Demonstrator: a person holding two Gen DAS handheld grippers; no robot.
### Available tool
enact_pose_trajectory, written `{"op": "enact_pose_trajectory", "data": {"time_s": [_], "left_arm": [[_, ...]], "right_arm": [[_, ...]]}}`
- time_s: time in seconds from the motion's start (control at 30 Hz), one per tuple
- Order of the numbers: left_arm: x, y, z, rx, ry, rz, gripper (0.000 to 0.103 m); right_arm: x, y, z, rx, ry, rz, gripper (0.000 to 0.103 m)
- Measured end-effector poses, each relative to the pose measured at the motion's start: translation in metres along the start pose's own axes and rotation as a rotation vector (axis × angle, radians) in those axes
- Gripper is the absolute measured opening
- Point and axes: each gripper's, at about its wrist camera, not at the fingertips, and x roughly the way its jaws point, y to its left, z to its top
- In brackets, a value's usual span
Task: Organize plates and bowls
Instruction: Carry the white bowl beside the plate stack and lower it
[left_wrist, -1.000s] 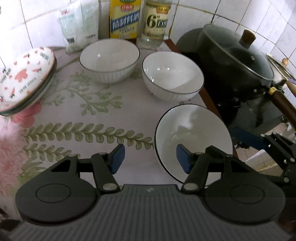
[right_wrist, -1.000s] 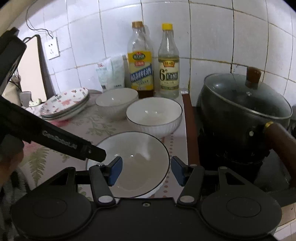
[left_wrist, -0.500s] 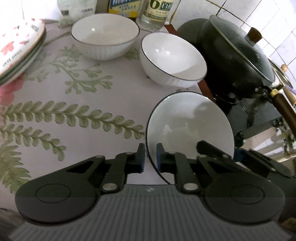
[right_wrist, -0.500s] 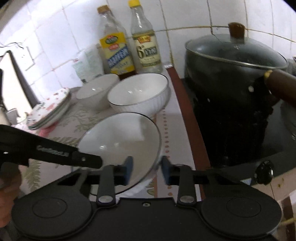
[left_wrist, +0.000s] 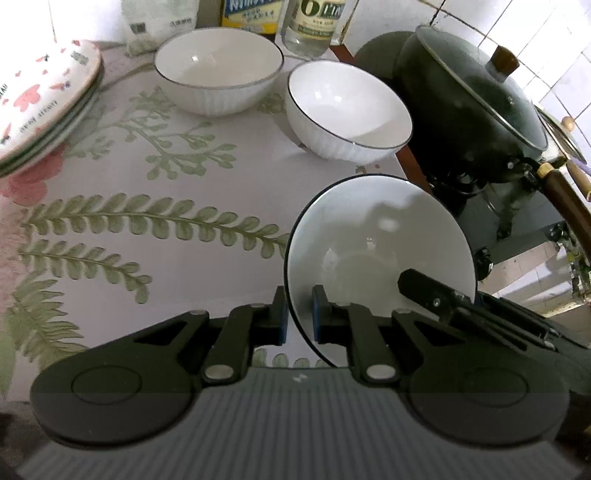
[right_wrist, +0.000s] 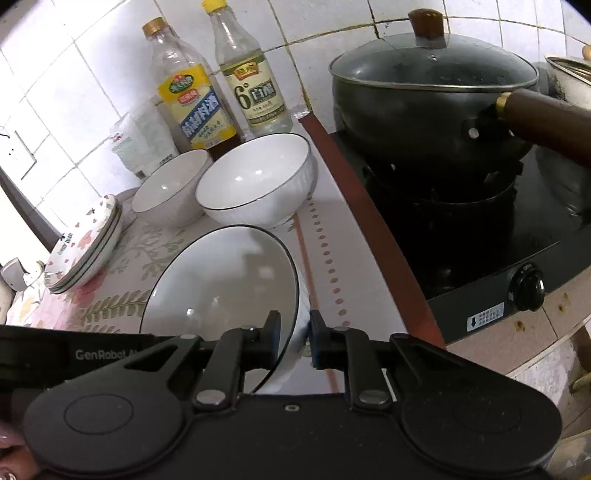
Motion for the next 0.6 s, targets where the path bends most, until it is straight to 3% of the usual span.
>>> {"op": "enact_pose_trajectory", "data": {"time_s": [0.6], "left_arm": [[-0.105, 0.037, 0.005, 0.017, -0.086, 0.028, 0.011]], "right_arm": [[-0.057, 0.082, 0.023, -0.060, 0.003, 0.052, 0.021]]}}
